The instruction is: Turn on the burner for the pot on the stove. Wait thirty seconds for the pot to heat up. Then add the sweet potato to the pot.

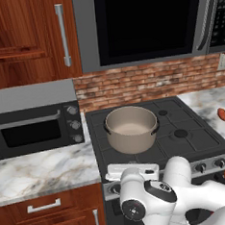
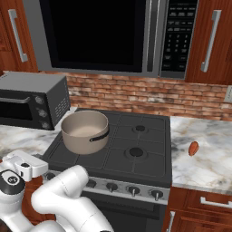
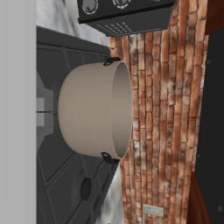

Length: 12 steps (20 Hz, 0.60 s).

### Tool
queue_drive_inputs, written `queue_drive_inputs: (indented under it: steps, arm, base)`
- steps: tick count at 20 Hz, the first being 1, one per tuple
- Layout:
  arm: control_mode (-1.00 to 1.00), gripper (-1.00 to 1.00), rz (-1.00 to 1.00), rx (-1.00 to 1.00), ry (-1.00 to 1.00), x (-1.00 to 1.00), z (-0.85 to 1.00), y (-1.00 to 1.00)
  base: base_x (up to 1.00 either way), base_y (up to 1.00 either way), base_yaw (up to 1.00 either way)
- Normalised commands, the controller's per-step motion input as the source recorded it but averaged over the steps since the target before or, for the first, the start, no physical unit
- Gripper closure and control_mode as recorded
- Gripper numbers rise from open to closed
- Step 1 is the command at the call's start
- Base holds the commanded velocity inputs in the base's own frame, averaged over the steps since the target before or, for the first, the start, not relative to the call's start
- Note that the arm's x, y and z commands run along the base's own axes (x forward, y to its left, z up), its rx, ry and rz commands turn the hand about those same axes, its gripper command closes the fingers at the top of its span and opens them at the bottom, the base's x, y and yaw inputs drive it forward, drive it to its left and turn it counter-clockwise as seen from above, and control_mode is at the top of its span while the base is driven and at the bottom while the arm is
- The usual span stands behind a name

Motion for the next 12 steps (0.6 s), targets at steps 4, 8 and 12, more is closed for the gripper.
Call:
queue_drive_inputs:
  steps: [4,8,12]
  arm:
    - [-1.0,1.0,0.0,0.0,0.0,0.0,0.0,0.0]
    - [-1.0,1.0,0.0,0.0,0.0,0.0,0.0,0.0]
    - [-1.0,1.0,0.0,0.0,0.0,0.0,0.0,0.0]
  base:
    - [0.0,0.0,0.0]
    - [0.0,0.0,0.0]
    - [0.0,0.0,0.0]
